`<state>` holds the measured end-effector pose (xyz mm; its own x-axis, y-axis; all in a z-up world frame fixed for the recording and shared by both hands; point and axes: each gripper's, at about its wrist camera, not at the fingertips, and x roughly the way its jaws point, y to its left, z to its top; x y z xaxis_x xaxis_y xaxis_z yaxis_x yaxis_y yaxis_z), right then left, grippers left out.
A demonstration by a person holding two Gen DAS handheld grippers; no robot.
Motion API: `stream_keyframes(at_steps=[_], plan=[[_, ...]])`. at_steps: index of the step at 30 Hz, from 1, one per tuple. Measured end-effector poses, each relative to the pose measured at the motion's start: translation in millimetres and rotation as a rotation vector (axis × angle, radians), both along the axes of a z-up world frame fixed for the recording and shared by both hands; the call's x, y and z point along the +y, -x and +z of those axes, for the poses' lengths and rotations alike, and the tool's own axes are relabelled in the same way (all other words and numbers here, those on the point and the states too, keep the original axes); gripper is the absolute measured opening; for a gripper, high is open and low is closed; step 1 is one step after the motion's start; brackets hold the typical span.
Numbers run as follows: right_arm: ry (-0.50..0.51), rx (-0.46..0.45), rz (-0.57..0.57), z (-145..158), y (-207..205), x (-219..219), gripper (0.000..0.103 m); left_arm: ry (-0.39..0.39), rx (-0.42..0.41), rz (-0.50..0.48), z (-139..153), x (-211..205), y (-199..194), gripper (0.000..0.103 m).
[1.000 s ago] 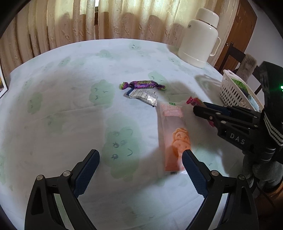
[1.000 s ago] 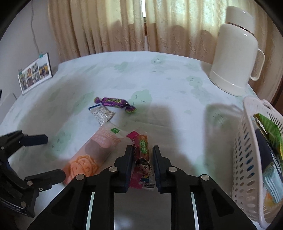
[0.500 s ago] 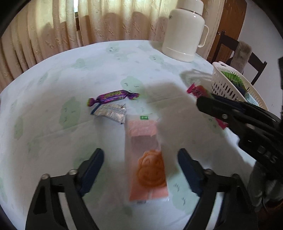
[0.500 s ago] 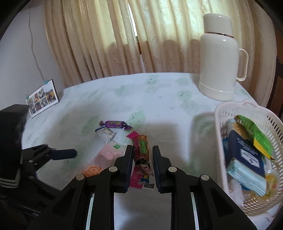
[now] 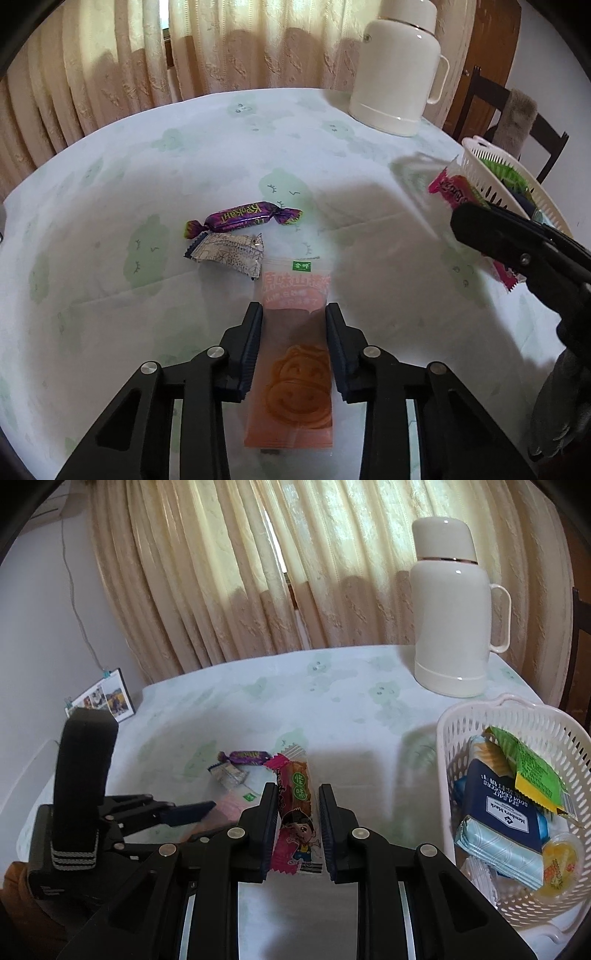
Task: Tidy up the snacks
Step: 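Grasp the pink cookie bag with the left tool while the right tool lifts the candy stick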
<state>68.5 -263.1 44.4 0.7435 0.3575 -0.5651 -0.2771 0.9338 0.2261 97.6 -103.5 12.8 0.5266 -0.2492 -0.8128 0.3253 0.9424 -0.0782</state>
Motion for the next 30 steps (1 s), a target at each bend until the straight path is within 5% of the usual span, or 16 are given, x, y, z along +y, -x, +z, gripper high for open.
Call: stream_keyframes(at_steps=[13,30], plan=[[0.000,-0.169,-0.073,28,25,-7,0.023,0.054,-0.069,0.017,25,8,16,0.030],[-0.073,-0.200,-0.354,43,31,-85,0.024,0.069,-0.082,0.004,30,6,22,0.030]])
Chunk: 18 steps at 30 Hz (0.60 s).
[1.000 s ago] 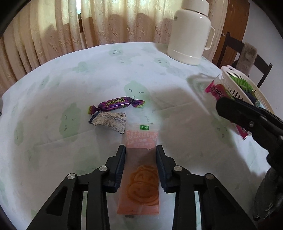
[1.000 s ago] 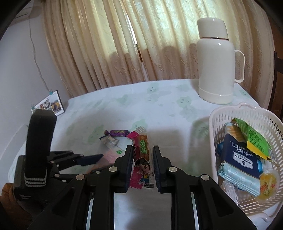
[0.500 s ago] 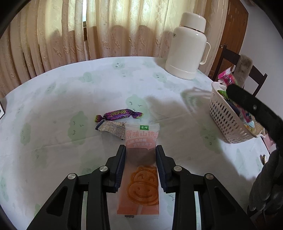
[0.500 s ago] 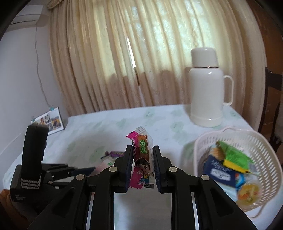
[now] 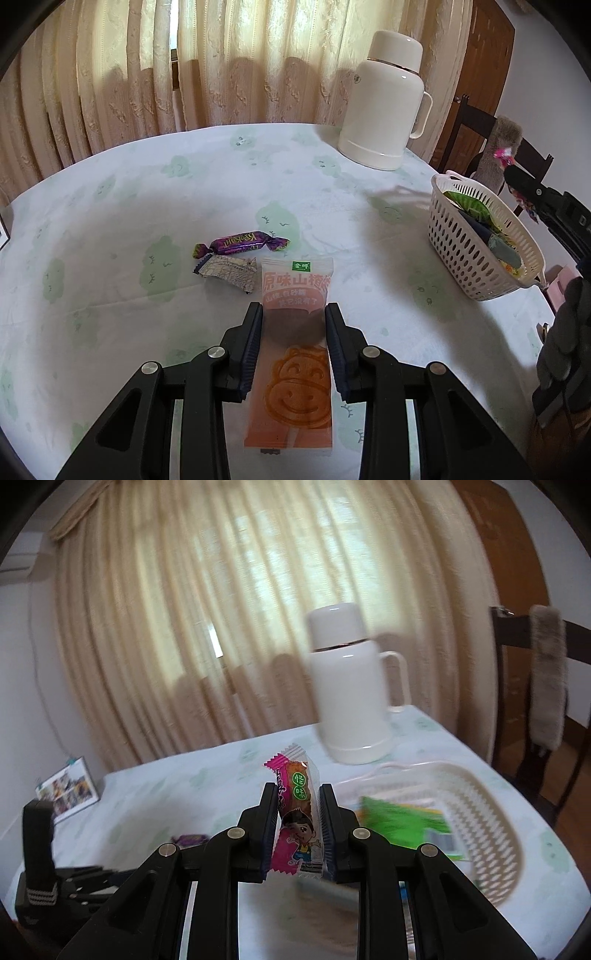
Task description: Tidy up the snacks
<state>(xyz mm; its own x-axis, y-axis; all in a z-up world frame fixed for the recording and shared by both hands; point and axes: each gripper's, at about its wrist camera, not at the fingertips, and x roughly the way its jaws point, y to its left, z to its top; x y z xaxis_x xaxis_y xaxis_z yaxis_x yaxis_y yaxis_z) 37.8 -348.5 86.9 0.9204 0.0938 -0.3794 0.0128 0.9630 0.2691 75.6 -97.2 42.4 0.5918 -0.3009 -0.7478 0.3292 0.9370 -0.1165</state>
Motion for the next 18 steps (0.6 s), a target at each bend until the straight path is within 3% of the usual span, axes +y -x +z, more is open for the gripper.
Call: stream_keyframes(at_steps=[6,8,10,18], plan=[[-0.052,0.025,-0.148,-7,0,-37,0.029,0.003,0.004,-0.010,1,-2,0,0.030],[-0.081,0.037,-0.175,-9,-1,-46,0.042,0.006,0.007,-0.011,1,-2,0,0.030],[-0.106,0.039,-0.193,-11,0,-53,0.047,0.012,0.010,-0.012,2,-3,-1,0.030],[-0.124,0.005,-0.251,-8,10,-61,0.048,0.027,0.008,-0.046,12,-16,-4,0.030]])
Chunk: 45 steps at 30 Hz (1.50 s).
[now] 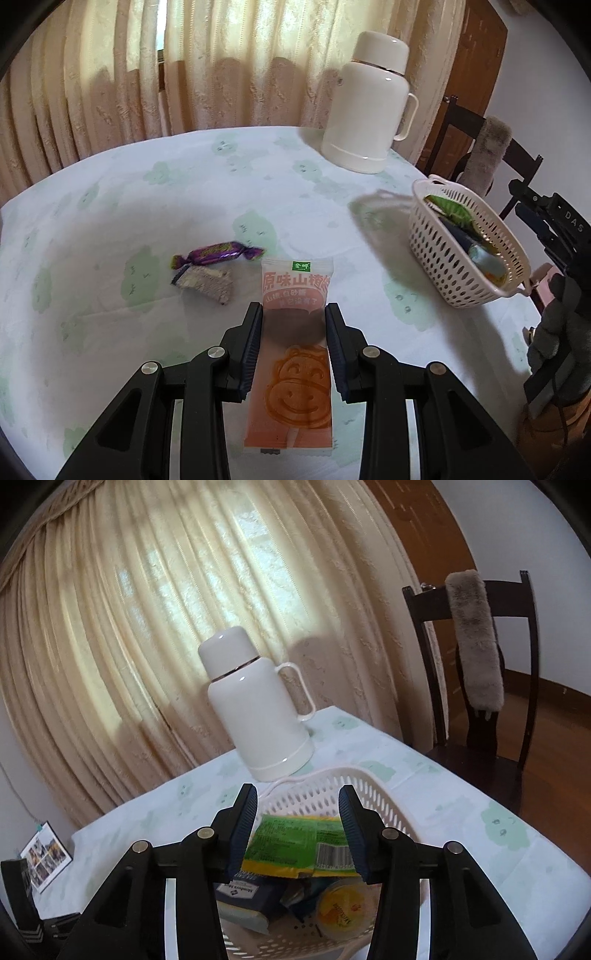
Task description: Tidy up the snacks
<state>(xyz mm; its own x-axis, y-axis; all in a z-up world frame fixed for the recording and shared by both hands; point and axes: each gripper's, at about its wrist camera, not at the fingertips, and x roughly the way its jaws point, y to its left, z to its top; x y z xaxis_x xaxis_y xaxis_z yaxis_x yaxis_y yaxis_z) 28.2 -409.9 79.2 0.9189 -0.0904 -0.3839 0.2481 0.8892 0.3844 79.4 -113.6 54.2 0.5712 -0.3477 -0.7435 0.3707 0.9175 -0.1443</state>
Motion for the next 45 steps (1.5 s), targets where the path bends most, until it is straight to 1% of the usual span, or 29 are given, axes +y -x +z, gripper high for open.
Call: stream_keyframes(at_steps=[6,12,17,24,29,32,33,34,35,36,37,41,45], plan=[[-0.020,-0.027,-0.087,3,10,-15,0.048,0.014,-0.024,-0.058,17,-27,-3,0.030],[-0.024,-0.039,-0.109,5,15,-18,0.048,0.040,-0.060,-0.126,37,-66,-10,0.031],[-0.002,-0.069,-0.117,9,22,-13,0.048,0.066,-0.057,-0.175,45,-94,-19,0.031],[-0.021,-0.077,-0.109,11,25,-14,0.049,0.107,-0.024,-0.226,47,-126,-28,0.031],[-0.042,-0.095,-0.120,11,29,-16,0.049,0.175,0.049,-0.257,44,-145,-41,0.031],[-0.045,-0.106,-0.126,11,31,-17,0.049,0.198,0.077,-0.270,43,-155,-46,0.032],[-0.045,-0.107,-0.127,11,31,-17,0.049,0.210,0.080,-0.268,43,-158,-47,0.036],[-0.047,-0.107,-0.129,11,30,-17,0.049,0.218,0.079,-0.263,43,-158,-47,0.045],[-0.049,-0.107,-0.130,10,30,-18,0.049,0.227,0.075,-0.256,44,-157,-46,0.050],[-0.052,-0.108,-0.132,10,31,-19,0.049,0.238,0.067,-0.246,44,-155,-46,0.061],[-0.053,-0.109,-0.133,10,31,-19,0.049,0.241,0.059,-0.235,45,-152,-45,0.068],[-0.052,-0.111,-0.128,10,30,-19,0.049,0.223,0.061,-0.191,44,-141,-48,0.069],[-0.048,-0.111,-0.123,10,30,-18,0.049,0.176,0.045,-0.146,39,-130,-48,0.069]])
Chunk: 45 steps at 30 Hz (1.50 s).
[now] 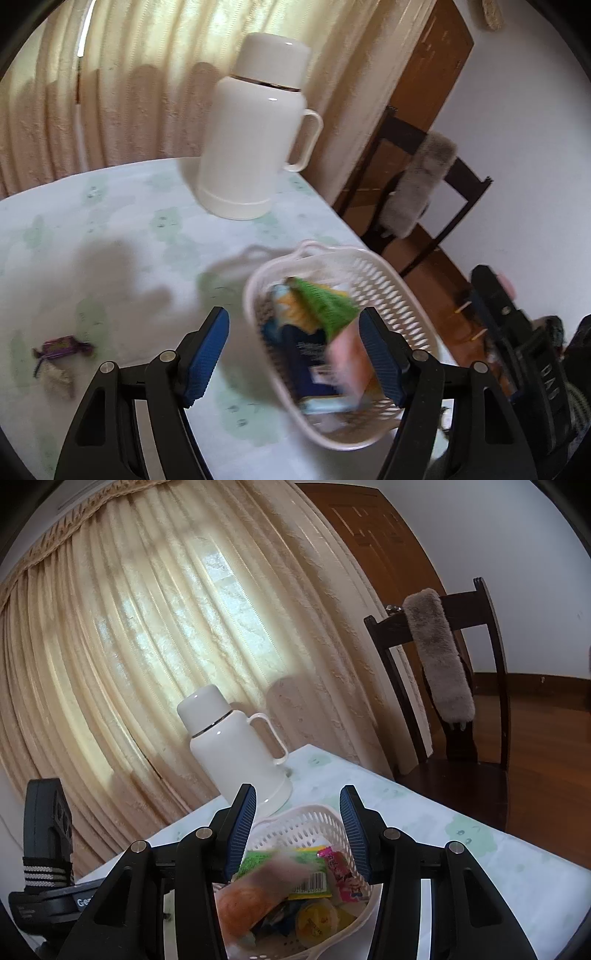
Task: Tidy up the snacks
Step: 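Carry the pink cookie bag into the basket and open the left tool, then move the left tool to the silver snack bar and grasp it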
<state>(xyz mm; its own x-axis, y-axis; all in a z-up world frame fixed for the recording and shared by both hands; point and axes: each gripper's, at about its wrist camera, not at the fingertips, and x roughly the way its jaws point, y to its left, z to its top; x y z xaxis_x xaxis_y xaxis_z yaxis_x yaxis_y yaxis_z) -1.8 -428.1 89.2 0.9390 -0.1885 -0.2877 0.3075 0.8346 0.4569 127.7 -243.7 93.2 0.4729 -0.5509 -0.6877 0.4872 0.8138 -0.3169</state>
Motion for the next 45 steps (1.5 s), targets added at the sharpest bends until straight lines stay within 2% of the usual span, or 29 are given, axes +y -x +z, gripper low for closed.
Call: stream_keyframes(at_steps=[11,17,19,25,30,41,45], plan=[[0.022,0.016,0.026,-4,-5,9,0.049,-0.070,-0.020,0.068,-10,17,1,0.069],[0.065,0.012,0.070,-4,-6,21,0.049,-0.066,-0.002,0.106,-13,35,0,0.070],[0.090,0.018,0.117,-4,-10,30,0.052,-0.066,0.000,0.127,-12,45,0,0.071],[0.193,0.011,0.277,-6,-15,70,0.053,-0.060,0.009,0.209,-11,81,-1,0.072],[0.222,0.039,0.392,-14,-20,94,0.053,-0.060,0.034,0.291,-16,110,-8,0.074],[0.305,0.102,0.545,-35,-26,134,0.053,-0.087,0.066,0.437,-33,162,-17,0.075],[0.334,0.130,0.592,-42,-27,147,0.053,-0.131,0.070,0.477,-44,172,-17,0.075]])
